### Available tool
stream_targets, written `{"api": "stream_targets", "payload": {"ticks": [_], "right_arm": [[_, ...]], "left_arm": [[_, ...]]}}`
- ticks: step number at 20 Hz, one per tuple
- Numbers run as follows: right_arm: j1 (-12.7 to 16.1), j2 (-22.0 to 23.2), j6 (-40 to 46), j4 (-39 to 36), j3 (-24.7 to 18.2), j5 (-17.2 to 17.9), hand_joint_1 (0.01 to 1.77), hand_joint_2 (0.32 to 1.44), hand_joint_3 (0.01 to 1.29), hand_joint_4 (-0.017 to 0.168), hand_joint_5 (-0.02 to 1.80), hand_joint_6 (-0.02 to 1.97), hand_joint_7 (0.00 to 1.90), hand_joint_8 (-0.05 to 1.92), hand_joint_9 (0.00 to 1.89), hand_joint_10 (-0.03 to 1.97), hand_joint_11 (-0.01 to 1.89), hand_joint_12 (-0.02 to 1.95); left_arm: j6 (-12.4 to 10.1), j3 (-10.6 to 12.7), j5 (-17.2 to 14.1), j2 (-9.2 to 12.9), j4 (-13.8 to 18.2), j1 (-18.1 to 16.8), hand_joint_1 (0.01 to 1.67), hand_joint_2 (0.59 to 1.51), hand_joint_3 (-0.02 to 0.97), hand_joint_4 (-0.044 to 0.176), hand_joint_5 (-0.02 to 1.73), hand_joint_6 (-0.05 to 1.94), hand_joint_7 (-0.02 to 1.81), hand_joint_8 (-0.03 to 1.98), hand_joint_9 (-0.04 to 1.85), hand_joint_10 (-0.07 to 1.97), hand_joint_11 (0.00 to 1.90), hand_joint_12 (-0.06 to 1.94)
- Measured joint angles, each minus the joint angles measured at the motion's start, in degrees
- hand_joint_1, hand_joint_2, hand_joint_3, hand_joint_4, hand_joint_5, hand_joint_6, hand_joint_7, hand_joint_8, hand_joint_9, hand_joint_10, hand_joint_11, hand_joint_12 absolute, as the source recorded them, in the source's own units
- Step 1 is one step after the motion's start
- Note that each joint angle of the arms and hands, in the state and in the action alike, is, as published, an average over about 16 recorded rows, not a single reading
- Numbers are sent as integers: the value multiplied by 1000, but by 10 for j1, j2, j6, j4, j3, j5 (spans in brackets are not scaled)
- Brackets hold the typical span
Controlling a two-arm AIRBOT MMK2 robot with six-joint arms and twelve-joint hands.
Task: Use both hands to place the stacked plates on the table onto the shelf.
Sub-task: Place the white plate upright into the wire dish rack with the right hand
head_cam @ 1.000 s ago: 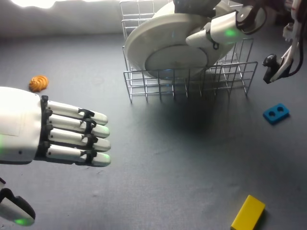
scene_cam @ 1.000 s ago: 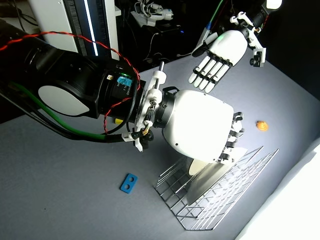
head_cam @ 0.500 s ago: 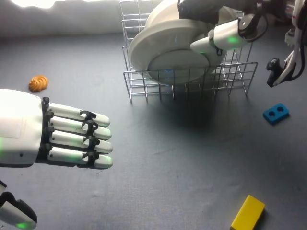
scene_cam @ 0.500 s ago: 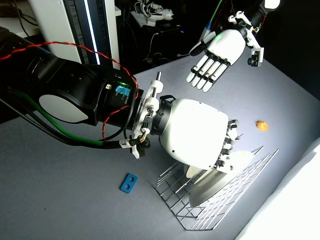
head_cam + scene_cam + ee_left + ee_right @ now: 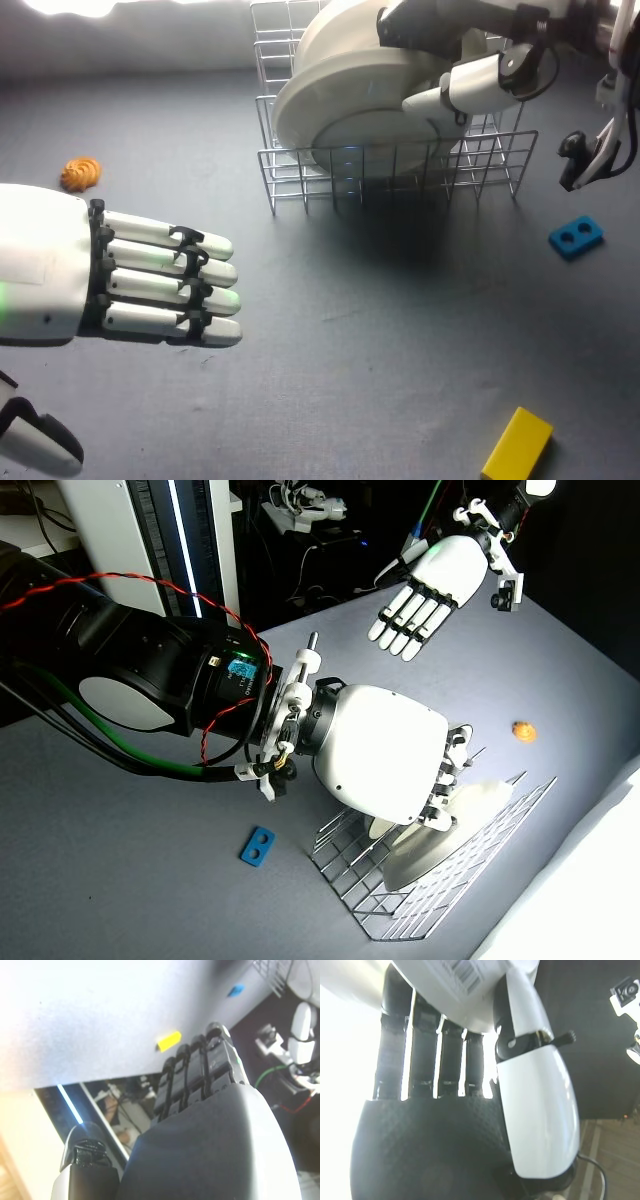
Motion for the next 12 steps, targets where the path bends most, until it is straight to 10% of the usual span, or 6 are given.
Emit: {"api": "stream_targets", "payload": {"ticks": [12], "right_arm": [[5,9,-1,0,-10,3,1139,1127,13,-4,617,751,687,724,608,797,287,1374]], "left_arm": [[0,45,-5,-15,-23,-3,19,1126,11,-2,58,6,75,2,35,9,22,10]]}}
